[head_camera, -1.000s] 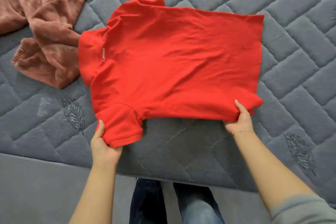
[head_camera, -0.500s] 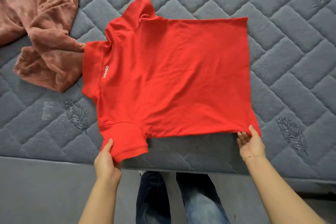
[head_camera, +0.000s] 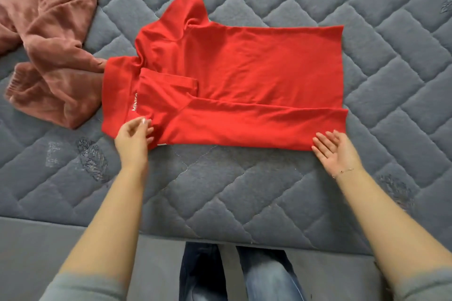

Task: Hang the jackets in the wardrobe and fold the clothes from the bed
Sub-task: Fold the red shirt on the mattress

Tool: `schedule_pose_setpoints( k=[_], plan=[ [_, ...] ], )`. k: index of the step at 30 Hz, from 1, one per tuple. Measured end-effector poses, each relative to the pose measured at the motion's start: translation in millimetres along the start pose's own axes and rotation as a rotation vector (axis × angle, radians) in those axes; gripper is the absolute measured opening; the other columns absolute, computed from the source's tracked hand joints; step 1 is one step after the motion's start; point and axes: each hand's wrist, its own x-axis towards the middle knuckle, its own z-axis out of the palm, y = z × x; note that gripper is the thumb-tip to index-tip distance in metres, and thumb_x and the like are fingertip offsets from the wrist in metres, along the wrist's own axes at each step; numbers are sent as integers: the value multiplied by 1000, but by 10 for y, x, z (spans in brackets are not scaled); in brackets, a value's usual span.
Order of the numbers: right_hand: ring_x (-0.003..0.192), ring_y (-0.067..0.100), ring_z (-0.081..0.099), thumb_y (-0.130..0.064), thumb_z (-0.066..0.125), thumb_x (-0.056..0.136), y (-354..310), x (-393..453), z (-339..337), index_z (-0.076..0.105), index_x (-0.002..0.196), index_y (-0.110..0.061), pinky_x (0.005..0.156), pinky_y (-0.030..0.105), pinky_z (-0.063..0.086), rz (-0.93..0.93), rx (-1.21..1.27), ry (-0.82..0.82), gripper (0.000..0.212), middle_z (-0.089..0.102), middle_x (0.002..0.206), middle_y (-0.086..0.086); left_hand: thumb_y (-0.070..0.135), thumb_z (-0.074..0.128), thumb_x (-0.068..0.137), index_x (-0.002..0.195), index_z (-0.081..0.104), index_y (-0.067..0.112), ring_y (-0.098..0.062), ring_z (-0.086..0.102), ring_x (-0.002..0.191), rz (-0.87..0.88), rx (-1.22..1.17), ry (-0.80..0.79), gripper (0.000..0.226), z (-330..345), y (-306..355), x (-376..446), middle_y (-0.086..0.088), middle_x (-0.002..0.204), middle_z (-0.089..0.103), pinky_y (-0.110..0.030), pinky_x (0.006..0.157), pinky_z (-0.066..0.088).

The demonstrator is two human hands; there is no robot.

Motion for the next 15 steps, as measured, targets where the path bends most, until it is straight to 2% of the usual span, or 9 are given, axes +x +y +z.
schedule_pose_setpoints(
  k=[2, 4, 6, 8, 10, 11, 12, 14, 15],
  plan=[
    [88, 18, 61, -25, 46, 101, 241, -45, -60, 54, 86, -16, 77, 28, 50, 35, -43, 79, 19, 62, 92, 5, 12, 61, 94, 119, 53, 11, -3, 58, 75, 27, 43, 154, 26, -103, -340, -124, 1, 92, 61, -18, 64, 47],
    [82, 16, 58, -28, 51, 100, 456, -90, -104, 53, 86, -14, 80, 28, 51, 92, -32, 120, 19, 58, 89, 5, 16, 64, 93, 135, 41, 14, -8, 56, 82, -60, 21, 206, 48, -188, -595, -198, -6, 106, 56, -21, 67, 46],
    [89, 18, 60, -30, 56, 98, 587, -94, -101, 55, 99, -9, 93, 33, 49, 91, 21, 131, 21, 59, 94, 7, 23, 62, 95, 146, 23, 25, -13, 58, 89, -130, -22, 140, 64, -232, -716, -181, -8, 117, 51, -25, 75, 49],
    [98, 20, 60, -31, 59, 97, 586, -75, -40, 52, 115, -8, 95, 33, 47, 19, 60, 115, 30, 60, 103, 10, 27, 57, 98, 149, 13, 34, -16, 62, 91, -116, -84, 74, 67, -231, -705, -75, -3, 119, 53, -29, 82, 51],
    [96, 18, 62, -31, 60, 96, 496, -31, 65, 53, 117, -13, 93, 33, 48, -56, 88, 79, 29, 61, 106, 8, 28, 51, 101, 148, 14, 33, -16, 64, 86, -67, -112, 65, 60, -221, -660, 102, 2, 119, 53, -30, 84, 52],
    [93, 16, 63, -30, 61, 95, 447, 0, 120, 56, 112, -16, 92, 34, 50, -80, 95, 69, 23, 63, 106, 5, 27, 50, 102, 145, 20, 29, -16, 64, 82, -52, -82, 58, 52, -229, -627, 182, 0, 121, 52, -28, 83, 54],
    [91, 14, 63, -29, 62, 95, 398, 37, 162, 58, 106, -19, 92, 36, 50, -97, 95, 74, 15, 64, 106, 2, 25, 49, 102, 137, 30, 24, -14, 63, 78, -37, -45, 40, 39, -233, -596, 241, -3, 120, 51, -26, 80, 55],
    [96, 14, 63, -24, 61, 96, 314, 89, 199, 58, 96, -22, 93, 38, 51, -112, 98, 115, 4, 64, 113, 3, 22, 48, 103, 109, 46, 18, -6, 61, 66, -32, 19, 42, 8, -272, -585, 328, -8, 107, 52, -20, 73, 55],
    [102, 16, 63, -23, 60, 97, 287, 109, 182, 57, 94, -22, 92, 38, 51, -110, 105, 137, 4, 63, 119, 4, 21, 50, 102, 96, 49, 18, -1, 60, 59, -32, 46, 79, 7, -309, -592, 353, -7, 98, 54, -18, 69, 55]
  ],
)
